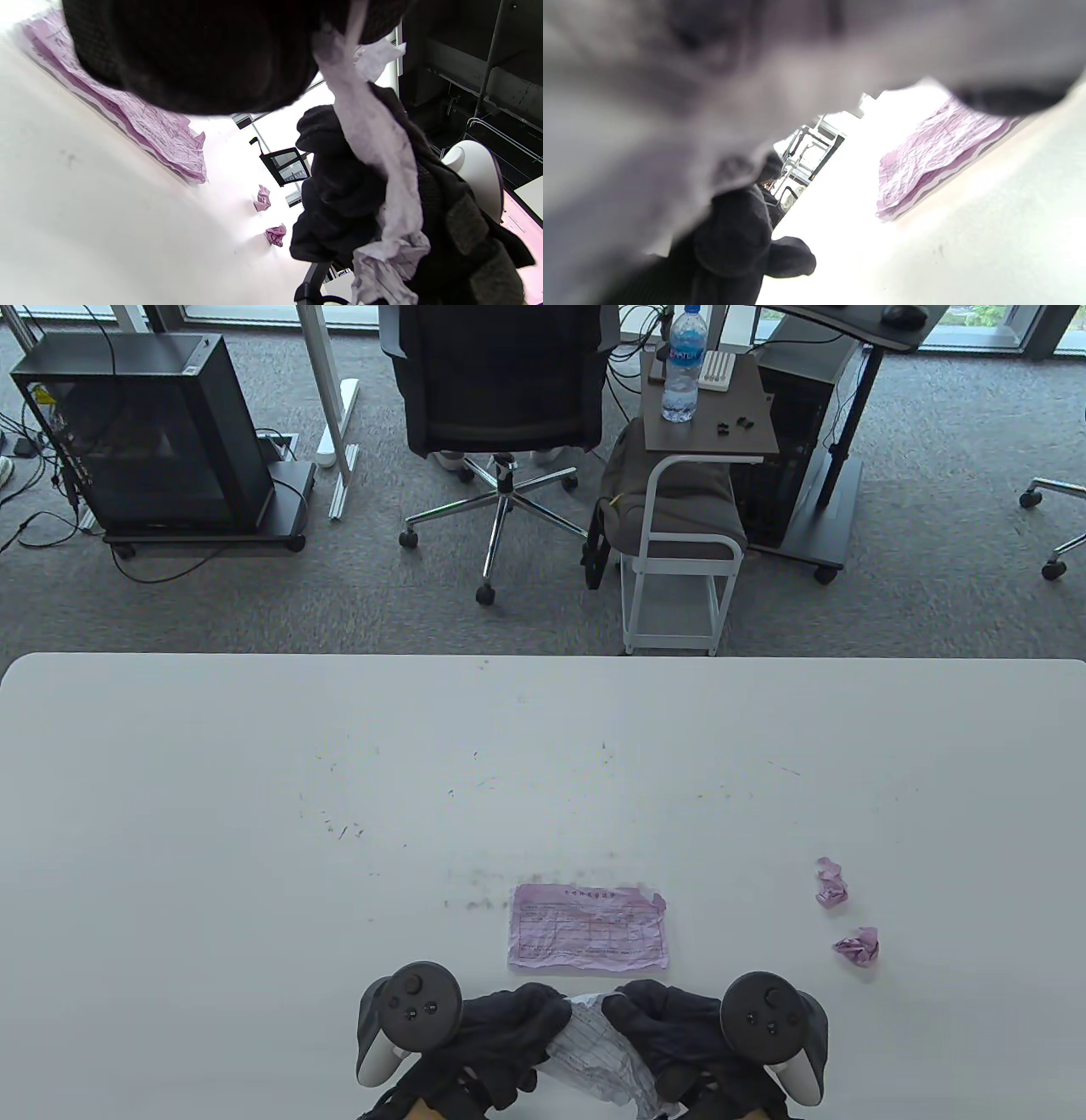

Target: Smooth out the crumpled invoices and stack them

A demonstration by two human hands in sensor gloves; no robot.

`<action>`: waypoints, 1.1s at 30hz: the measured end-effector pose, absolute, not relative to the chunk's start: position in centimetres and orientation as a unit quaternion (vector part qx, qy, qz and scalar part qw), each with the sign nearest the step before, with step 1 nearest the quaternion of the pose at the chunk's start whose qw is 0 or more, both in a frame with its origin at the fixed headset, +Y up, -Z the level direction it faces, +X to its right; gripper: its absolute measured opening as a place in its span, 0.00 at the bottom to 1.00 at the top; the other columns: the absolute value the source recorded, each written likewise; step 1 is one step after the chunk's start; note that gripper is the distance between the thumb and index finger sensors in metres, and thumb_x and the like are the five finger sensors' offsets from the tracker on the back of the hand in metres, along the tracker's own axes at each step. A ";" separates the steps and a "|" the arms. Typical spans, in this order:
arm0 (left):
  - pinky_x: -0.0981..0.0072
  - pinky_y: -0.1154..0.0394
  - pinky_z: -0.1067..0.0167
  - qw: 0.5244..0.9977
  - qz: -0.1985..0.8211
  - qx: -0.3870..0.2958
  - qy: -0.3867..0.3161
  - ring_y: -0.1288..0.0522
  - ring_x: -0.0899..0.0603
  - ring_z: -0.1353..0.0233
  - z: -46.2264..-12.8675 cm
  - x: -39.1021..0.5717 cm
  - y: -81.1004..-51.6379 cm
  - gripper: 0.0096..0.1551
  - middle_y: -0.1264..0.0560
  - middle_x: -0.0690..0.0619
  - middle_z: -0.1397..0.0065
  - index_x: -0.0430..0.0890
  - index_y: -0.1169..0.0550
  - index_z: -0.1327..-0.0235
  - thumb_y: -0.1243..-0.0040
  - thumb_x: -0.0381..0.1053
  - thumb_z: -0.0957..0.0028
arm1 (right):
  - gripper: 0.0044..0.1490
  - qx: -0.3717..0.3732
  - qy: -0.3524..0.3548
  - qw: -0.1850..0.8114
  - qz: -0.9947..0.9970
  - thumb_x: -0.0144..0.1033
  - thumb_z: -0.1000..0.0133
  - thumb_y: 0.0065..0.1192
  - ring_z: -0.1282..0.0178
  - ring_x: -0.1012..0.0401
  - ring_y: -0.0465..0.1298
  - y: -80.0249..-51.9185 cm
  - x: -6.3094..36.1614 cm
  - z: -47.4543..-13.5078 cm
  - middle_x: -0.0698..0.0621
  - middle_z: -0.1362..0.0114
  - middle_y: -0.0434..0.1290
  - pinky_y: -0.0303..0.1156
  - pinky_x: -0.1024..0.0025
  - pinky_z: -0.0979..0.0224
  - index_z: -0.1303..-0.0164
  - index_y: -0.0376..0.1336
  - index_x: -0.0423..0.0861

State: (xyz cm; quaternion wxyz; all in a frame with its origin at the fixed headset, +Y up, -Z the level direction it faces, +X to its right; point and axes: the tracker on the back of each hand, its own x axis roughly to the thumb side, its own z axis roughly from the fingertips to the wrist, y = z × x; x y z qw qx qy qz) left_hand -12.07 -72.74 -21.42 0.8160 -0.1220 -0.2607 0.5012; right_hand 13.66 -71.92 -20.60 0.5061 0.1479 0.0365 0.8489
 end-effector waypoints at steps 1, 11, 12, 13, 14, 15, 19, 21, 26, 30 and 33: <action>0.40 0.23 0.47 0.819 0.498 -0.113 -0.261 0.15 0.41 0.65 -21.4 -12.2 -72.7 0.29 0.18 0.41 0.52 0.34 0.20 0.39 0.47 0.55 0.38 | 0.24 0.144 0.036 0.509 0.848 0.47 0.42 0.58 0.78 0.64 0.79 -71.9 13.8 -20.6 0.55 0.71 0.79 0.82 0.65 0.70 0.50 0.71 0.40; 0.36 0.26 0.41 0.835 0.436 -0.076 -0.326 0.19 0.36 0.40 -20.6 -11.0 -71.2 0.31 0.30 0.37 0.29 0.40 0.28 0.29 0.34 0.50 0.43 | 0.25 0.240 0.042 0.469 0.849 0.41 0.45 0.65 0.70 0.60 0.82 -71.8 11.6 -20.2 0.51 0.62 0.81 0.84 0.59 0.61 0.44 0.68 0.39; 0.38 0.24 0.42 0.834 0.440 -0.066 -0.325 0.17 0.40 0.46 -20.6 -10.8 -71.3 0.29 0.27 0.37 0.33 0.39 0.26 0.31 0.35 0.48 0.42 | 0.24 0.231 0.047 0.473 0.849 0.40 0.44 0.65 0.68 0.59 0.82 -71.9 11.6 -20.3 0.50 0.60 0.81 0.84 0.58 0.60 0.44 0.67 0.39; 0.40 0.24 0.43 0.834 0.446 -0.059 -0.320 0.16 0.42 0.50 -20.6 -10.8 -71.4 0.24 0.25 0.38 0.35 0.39 0.25 0.33 0.38 0.46 0.40 | 0.25 0.230 0.047 0.479 0.846 0.39 0.45 0.67 0.65 0.57 0.83 -72.0 11.7 -20.4 0.49 0.57 0.81 0.84 0.57 0.58 0.43 0.67 0.39; 0.41 0.23 0.44 0.832 0.457 -0.044 -0.312 0.16 0.44 0.54 -20.6 -10.9 -71.5 0.24 0.24 0.39 0.38 0.39 0.24 0.34 0.39 0.46 0.40 | 0.26 0.238 0.062 0.486 0.839 0.38 0.45 0.67 0.63 0.56 0.83 -72.2 11.7 -20.5 0.49 0.55 0.81 0.83 0.55 0.55 0.41 0.66 0.39; 0.43 0.22 0.45 0.829 0.466 -0.042 -0.305 0.15 0.45 0.57 -20.7 -10.9 -71.7 0.23 0.23 0.41 0.41 0.40 0.25 0.34 0.40 0.46 0.40 | 0.27 0.238 0.084 0.497 0.830 0.36 0.45 0.68 0.59 0.54 0.82 -72.4 11.7 -20.6 0.47 0.51 0.80 0.82 0.53 0.53 0.39 0.64 0.39; 0.47 0.20 0.49 0.837 0.469 -0.029 -0.282 0.17 0.50 0.69 -21.1 -11.5 -71.9 0.23 0.20 0.44 0.50 0.40 0.25 0.34 0.43 0.46 0.39 | 0.33 0.233 0.126 0.523 0.810 0.33 0.45 0.69 0.53 0.51 0.80 -73.0 11.7 -20.9 0.42 0.44 0.77 0.80 0.50 0.48 0.32 0.59 0.39; 0.48 0.19 0.50 0.837 0.472 -0.025 -0.277 0.17 0.51 0.71 -21.2 -11.9 -71.9 0.23 0.19 0.45 0.52 0.40 0.24 0.34 0.43 0.47 0.39 | 0.33 0.230 0.150 0.533 0.800 0.34 0.45 0.70 0.54 0.53 0.80 -73.3 11.7 -21.1 0.43 0.44 0.76 0.80 0.51 0.48 0.32 0.60 0.40; 0.50 0.18 0.53 0.841 0.475 -0.003 -0.258 0.18 0.52 0.74 -21.4 -12.9 -71.5 0.23 0.19 0.45 0.56 0.40 0.24 0.35 0.43 0.47 0.39 | 0.26 0.214 0.176 0.532 0.800 0.37 0.45 0.71 0.56 0.54 0.79 -73.6 12.0 -21.3 0.46 0.48 0.77 0.80 0.51 0.49 0.39 0.66 0.44; 0.50 0.18 0.54 0.841 0.484 0.002 -0.243 0.19 0.52 0.75 -21.6 -13.5 -71.7 0.23 0.19 0.45 0.56 0.40 0.24 0.35 0.43 0.47 0.39 | 0.25 0.213 0.234 0.550 0.773 0.38 0.44 0.70 0.43 0.44 0.76 -74.1 12.3 -21.4 0.33 0.34 0.70 0.76 0.44 0.43 0.39 0.65 0.44; 0.50 0.18 0.54 0.841 0.486 0.001 -0.236 0.18 0.52 0.75 -21.7 -13.7 -71.8 0.23 0.18 0.46 0.57 0.40 0.23 0.35 0.43 0.48 0.39 | 0.26 0.213 0.227 0.577 0.755 0.36 0.44 0.70 0.42 0.40 0.76 -74.3 12.3 -21.5 0.27 0.31 0.69 0.77 0.44 0.43 0.38 0.64 0.42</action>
